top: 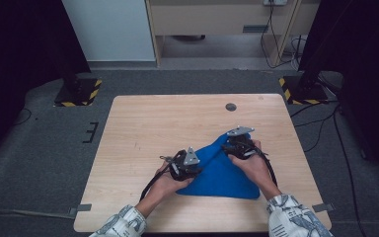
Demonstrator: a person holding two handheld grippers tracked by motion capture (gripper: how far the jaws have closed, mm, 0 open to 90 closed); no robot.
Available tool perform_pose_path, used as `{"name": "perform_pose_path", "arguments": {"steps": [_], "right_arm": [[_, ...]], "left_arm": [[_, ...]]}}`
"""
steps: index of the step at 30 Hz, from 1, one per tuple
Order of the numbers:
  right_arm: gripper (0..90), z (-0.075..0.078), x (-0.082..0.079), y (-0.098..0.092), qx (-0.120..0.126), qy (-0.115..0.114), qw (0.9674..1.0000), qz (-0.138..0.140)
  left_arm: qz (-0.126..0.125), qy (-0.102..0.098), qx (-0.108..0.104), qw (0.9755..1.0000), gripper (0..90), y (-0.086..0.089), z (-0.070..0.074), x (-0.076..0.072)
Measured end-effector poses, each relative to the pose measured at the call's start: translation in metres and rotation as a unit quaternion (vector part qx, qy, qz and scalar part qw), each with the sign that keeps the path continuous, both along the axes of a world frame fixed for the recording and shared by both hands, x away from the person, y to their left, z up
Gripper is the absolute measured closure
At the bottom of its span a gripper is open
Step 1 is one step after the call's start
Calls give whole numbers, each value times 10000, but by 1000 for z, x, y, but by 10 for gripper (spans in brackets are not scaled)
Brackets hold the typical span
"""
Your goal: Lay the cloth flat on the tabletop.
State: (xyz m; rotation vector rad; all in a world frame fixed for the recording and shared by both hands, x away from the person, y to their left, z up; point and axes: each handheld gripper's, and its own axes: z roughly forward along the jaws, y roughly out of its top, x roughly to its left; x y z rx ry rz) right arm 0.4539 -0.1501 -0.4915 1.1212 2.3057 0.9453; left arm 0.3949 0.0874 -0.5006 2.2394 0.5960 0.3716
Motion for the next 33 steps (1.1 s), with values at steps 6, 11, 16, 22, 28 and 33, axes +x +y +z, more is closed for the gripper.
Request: {"name": "perform_pose_path", "arguments": {"steps": [6, 11, 16, 22, 28, 33], "right_arm": [[602, -8, 3, -6, 12, 82, 10000, -30], [606, -18, 1, -7, -238, 285, 9992, -148], [600, -28, -2, -10, -297, 389, 9987, -128], [601, -31, -5, -13, -224, 398, 9989, -132], [603, -31, -5, -14, -195, 391, 9990, -127], [603, -31, -5, -14, -194, 388, 9990, -135]], "left_arm": [[398, -167, -228, 9988, 638, 20, 23, 14], [823, 65, -284, 9962, 644, 29, 19, 45], [910, 242, -131, 9955, 642, 21, 4, 54], [922, 396, 37, 9949, 635, 15, -10, 58], [819, 597, 130, 9948, 612, 13, -19, 53], [889, 523, 122, 9946, 586, 12, -23, 55]]}}
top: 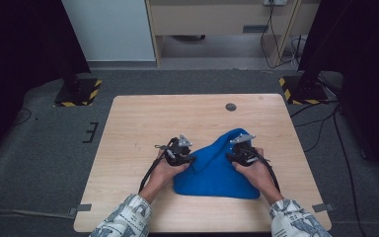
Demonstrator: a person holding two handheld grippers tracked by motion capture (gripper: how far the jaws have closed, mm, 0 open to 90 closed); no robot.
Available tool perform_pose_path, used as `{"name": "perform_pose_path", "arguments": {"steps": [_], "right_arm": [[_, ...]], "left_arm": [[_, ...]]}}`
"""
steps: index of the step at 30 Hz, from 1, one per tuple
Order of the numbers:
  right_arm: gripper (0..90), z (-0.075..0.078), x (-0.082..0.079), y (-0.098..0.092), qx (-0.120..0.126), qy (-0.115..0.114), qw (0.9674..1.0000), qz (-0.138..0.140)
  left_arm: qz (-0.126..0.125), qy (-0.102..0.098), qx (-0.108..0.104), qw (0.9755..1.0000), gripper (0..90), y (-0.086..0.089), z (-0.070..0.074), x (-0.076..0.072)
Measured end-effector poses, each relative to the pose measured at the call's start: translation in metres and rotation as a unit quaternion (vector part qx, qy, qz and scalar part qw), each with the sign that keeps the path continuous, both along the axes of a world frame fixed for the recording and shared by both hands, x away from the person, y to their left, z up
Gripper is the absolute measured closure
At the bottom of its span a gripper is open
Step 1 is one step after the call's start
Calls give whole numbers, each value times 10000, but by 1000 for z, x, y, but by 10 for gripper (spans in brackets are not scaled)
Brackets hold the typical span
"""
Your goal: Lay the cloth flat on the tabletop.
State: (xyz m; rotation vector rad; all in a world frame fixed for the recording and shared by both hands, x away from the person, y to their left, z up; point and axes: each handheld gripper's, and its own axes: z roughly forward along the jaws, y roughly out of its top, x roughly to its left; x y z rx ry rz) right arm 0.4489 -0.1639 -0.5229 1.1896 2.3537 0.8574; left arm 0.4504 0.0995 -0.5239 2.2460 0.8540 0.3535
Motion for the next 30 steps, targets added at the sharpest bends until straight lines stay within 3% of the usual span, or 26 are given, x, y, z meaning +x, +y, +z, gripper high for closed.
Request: {"name": "perform_pose_path", "arguments": {"steps": [3, 10, 13, 17, 21, 25, 30], "right_arm": [[603, 0, 0, 0, 22, 19, 10000, 3], [604, -1, 0, -1, 56, -3, 10000, -3], [604, -1, 0, -1, 59, -4, 10000, -2], [605, -1, 0, -1, 62, -7, 10000, 3], [606, -1, 0, -2, 63, -23, 10000, 15], [611, -1, 0, -2, 75, -20, 10000, 16], [617, -1, 0, -2, 91, -12, 10000, 34]], "left_arm": [[-33, -7, -36, 10000, 574, 0, -1, 0], [-137, 295, -274, 9991, 843, 0, -1, -2], [-100, 265, -282, 9992, 853, 1, 2, -2], [72, -46, -463, 9989, 850, 6, 14, -2], [45, -59, -494, 9988, 852, 8, 23, 1], [73, -227, -527, 9983, 834, 8, 32, 2], [122, -184, -511, 9984, 838, 10, 33, 7]]}}
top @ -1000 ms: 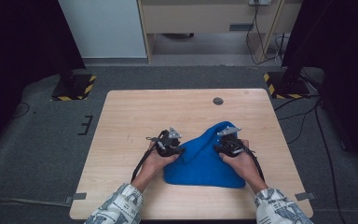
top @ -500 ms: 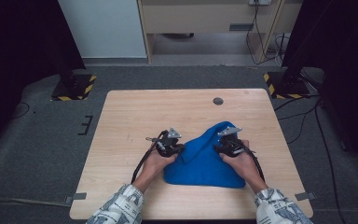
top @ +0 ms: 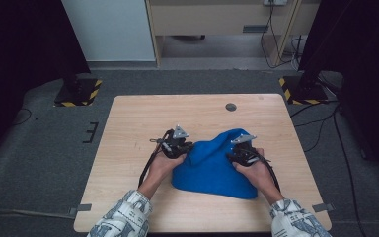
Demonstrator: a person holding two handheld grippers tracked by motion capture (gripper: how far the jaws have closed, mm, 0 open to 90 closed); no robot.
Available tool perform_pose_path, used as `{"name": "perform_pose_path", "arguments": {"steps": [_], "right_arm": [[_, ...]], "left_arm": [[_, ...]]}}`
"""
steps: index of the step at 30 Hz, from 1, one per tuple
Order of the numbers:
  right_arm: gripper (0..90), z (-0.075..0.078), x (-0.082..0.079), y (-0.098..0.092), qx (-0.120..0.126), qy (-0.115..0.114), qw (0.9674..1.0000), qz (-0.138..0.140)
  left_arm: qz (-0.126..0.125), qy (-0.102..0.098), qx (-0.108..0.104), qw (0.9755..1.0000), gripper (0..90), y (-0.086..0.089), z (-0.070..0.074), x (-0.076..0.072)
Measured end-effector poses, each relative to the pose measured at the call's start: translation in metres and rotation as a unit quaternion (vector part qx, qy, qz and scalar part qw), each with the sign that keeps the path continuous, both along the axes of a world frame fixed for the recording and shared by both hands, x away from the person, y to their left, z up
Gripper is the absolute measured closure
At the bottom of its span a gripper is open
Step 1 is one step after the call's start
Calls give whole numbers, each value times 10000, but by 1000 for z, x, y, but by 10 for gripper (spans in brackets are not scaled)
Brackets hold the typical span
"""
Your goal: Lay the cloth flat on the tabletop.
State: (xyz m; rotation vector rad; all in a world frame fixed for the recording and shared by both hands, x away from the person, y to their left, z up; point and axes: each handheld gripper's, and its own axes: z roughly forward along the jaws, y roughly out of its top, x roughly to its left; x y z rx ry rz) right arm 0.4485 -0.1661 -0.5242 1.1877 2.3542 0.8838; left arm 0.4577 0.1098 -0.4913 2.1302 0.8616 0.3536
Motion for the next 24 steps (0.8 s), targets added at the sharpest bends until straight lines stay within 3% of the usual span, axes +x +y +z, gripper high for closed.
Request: {"name": "perform_pose_path", "arguments": {"steps": [5, 7, 12, 19, 24], "right_arm": [[616, 0, 0, -1, 44, 21, 10000, 15], [616, 0, 0, -1, 29, 8, 10000, 17], [615, 0, 1, -2, 38, 19, 10000, 42], [614, -1, 0, -4, 76, 0, 9999, 103], [587, -1, 1, -5, 113, 35, 9997, 215]], "left_arm": [[14, -34, 91, 10000, 867, 5, -1, 0], [41, -76, 35, 10000, 869, 8, 1, 0], [154, -185, 100, 9997, 868, 16, 8, 9], [520, -255, 269, 9980, 868, 37, 14, 42], [649, -217, 465, 9966, 867, 45, 9, 67]]}}
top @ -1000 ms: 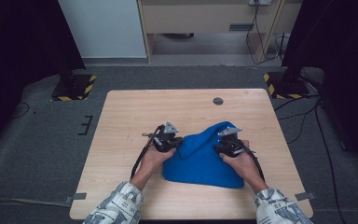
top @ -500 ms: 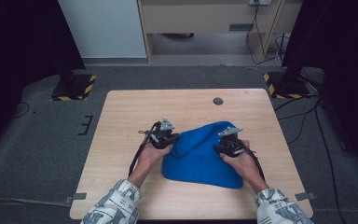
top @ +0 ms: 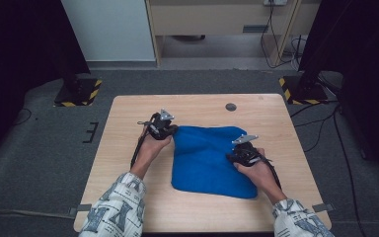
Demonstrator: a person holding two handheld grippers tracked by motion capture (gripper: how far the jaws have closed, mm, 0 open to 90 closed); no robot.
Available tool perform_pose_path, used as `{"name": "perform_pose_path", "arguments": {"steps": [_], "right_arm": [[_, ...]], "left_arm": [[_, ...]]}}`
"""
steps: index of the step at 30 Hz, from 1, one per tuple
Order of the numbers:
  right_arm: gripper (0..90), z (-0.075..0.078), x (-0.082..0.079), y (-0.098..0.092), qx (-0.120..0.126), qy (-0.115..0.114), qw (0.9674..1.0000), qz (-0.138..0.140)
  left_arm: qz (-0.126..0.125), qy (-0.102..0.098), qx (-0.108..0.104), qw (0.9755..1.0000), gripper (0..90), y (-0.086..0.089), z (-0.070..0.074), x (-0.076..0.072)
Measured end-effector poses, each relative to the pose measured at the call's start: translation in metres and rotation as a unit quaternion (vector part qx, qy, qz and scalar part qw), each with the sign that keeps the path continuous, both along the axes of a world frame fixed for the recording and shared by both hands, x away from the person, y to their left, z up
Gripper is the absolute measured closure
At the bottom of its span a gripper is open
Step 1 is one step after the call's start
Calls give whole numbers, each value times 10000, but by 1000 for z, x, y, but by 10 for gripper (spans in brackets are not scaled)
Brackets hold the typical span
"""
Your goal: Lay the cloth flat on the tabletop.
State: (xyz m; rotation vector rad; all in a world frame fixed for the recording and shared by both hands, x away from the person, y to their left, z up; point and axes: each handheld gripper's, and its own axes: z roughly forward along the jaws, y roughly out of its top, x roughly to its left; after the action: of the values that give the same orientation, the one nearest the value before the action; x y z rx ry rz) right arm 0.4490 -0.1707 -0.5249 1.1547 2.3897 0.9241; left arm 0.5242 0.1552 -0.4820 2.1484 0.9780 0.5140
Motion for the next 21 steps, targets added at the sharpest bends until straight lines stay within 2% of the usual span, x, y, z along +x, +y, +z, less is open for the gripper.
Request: {"name": "perform_pose_path", "arguments": {"steps": [2, 5, 8, 10, 12, 14, 16, 18, 19, 20, 21], "right_arm": [[579, 0, 0, 0, 15, 5, 10000, 24], [568, -1, 2, 1, 63, 20, 10000, -1], [557, -1, 3, 1, 55, 18, 10000, 15], [538, -1, 3, 0, 37, 4, 10000, 28], [512, -1, 5, -2, 51, 9, 10000, 49], [483, -1, 6, -3, 71, 40, 10000, 50], [437, 1, 5, -2, 88, -20, 9999, 76], [379, 8, 1, 3, 209, -156, 9996, 120], [352, 11, -2, 6, 253, -210, 9993, 165], [329, 15, -5, 10, 298, -290, 9990, 181], [317, 18, -8, 15, 319, -353, 9986, 236]], "left_arm": [[33, 52, -7, 10000, 867, 0, -4, 8], [0, 127, 151, 9998, 867, -5, -11, 18], [-1, 44, 178, 9998, 868, -8, -19, 24], [22, 96, 210, 9997, 868, -8, -26, 27], [61, 208, 358, 9991, 868, -8, -35, 30], [49, 193, 444, 9988, 859, -8, -37, 30], [80, -6, 473, 9988, 806, -8, -37, 31], [129, -249, 373, 9989, 735, -6, -34, 32], [187, -317, 301, 9989, 679, -5, -32, 32], [237, -322, 252, 9989, 610, -4, -30, 32], [245, -294, 201, 9991, 578, -3, -28, 31]]}}
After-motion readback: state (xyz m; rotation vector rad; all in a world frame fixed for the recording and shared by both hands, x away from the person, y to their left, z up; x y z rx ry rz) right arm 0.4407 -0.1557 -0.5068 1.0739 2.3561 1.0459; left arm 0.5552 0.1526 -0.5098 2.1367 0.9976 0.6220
